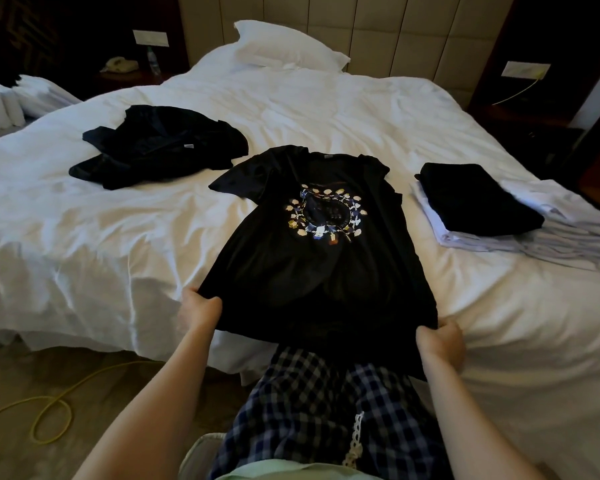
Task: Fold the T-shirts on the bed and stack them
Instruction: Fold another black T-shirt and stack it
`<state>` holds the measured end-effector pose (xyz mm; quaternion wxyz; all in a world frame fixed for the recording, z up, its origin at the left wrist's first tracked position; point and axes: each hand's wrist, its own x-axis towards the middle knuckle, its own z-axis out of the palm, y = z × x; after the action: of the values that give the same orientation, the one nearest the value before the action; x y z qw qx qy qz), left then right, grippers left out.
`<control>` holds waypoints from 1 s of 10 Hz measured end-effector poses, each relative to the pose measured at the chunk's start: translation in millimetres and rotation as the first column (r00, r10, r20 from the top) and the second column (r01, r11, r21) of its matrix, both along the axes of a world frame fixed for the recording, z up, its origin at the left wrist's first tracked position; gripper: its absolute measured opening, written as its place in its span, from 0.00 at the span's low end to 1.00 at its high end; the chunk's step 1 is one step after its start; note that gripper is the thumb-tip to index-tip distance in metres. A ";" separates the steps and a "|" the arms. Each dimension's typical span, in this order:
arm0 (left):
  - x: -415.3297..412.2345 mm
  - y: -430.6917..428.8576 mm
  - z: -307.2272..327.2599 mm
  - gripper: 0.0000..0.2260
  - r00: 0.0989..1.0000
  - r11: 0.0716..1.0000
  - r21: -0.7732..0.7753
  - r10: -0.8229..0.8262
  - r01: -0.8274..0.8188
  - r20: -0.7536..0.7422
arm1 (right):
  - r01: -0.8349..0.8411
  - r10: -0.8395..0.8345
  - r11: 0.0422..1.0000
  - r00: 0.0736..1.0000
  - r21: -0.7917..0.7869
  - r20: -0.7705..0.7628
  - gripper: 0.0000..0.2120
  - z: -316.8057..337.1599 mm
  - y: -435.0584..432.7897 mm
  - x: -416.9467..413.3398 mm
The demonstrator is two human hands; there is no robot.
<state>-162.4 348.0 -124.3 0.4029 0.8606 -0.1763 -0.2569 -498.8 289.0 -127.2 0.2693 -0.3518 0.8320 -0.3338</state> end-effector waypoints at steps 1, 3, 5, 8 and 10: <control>-3.5 -7.3 13.2 0.22 0.985 0.991 0.131 -0.013 -0.010 0.171 | 0.044 -0.056 0.994 0.990 -0.102 -0.126 0.15 3.7 2.5 3.8; -9.1 -34.5 41.1 0.23 0.922 0.981 0.022 -0.188 0.192 0.339 | -0.147 0.079 0.935 0.974 -0.322 -0.214 0.19 35.4 -23.9 22.5; -20.8 -85.7 76.4 0.19 0.861 0.926 -0.046 -0.329 0.375 0.389 | -0.258 0.247 0.936 0.966 -0.237 -0.078 0.16 63.2 -81.5 26.2; -75.1 -191.6 109.9 0.18 0.741 0.795 -0.066 -0.528 0.603 0.414 | -0.327 0.327 0.944 0.945 -0.036 -0.007 0.17 80.9 -169.6 21.2; -112.4 -255.0 112.2 0.17 0.636 0.684 -0.036 -0.656 0.729 0.406 | -0.340 0.338 0.940 0.917 -0.031 0.212 0.18 79.4 -237.8 17.5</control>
<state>-274.7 93.0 -12.1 0.3158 0.7131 -0.5893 -0.2108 -481.3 51.2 -47.8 0.4121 -0.4517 0.7258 -0.3152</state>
